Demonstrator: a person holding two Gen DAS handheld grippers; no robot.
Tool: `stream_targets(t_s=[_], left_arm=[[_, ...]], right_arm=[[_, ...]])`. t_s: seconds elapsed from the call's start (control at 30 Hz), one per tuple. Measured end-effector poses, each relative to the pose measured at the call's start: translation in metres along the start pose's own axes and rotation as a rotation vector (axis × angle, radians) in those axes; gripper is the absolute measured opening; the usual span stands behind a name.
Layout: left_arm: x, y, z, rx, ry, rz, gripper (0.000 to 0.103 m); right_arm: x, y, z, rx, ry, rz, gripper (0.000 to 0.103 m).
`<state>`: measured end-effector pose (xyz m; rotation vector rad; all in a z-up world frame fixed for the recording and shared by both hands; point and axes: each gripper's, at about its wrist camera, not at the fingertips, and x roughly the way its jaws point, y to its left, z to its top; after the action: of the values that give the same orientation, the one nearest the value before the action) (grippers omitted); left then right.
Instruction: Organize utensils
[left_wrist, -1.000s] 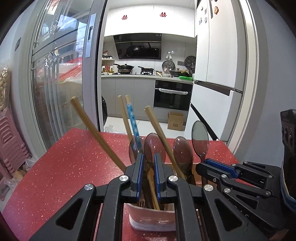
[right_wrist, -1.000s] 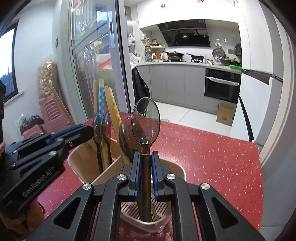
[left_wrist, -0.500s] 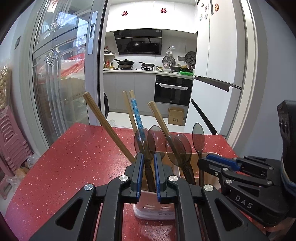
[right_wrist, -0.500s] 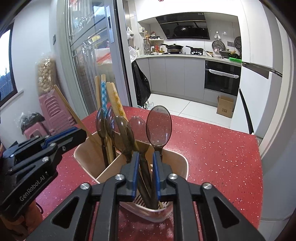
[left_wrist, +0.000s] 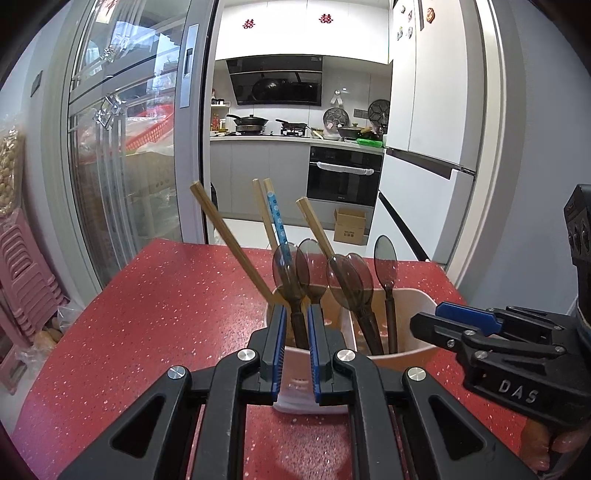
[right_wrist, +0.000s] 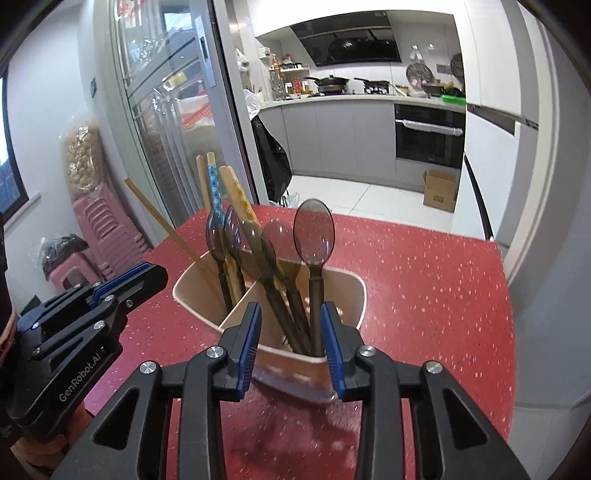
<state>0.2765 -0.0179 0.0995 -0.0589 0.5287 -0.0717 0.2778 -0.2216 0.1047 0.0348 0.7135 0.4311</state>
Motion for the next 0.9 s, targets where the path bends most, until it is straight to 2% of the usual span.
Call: stream_targets(t_s=[0.17, 0.5, 0.57, 0.6, 0.67, 0.8, 0.9], left_arm=[[-0.012, 0.006, -0.007, -0.01, 0.0, 0.033, 0.04], [-0.033, 0.032, -0.034, -0.041, 0.05, 0.03, 0.041], [-0.037, 0.036, -0.041, -0.045, 0.069, 0.029, 0.096], [-0.042, 0.038, -0.047, -0.051, 0.064, 0.051, 0.103], [-0.048, 0.039, -0.056, -0.044, 0.042, 0.06, 0.103], [-0.049, 0.035, -0.078, -0.026, 0.091, 0.062, 0.103], [-0.051, 0.03, -0.095, -0.019, 0.105, 0.067, 0.103]], right_arm=[[-0.009, -0.003, -0.004, 0.043, 0.016, -0.002, 0.039], [-0.027, 0.005, -0.023, 0.075, 0.07, -0.016, 0.042], [-0.029, 0.005, -0.03, 0.09, 0.089, -0.026, 0.043], [-0.03, 0.006, -0.035, 0.096, 0.099, -0.022, 0.044], [-0.031, 0.007, -0.044, 0.099, 0.112, -0.023, 0.045], [-0.03, 0.008, -0.064, 0.125, 0.148, -0.051, 0.049], [-0.033, 0.009, -0.077, 0.148, 0.159, -0.073, 0.057]])
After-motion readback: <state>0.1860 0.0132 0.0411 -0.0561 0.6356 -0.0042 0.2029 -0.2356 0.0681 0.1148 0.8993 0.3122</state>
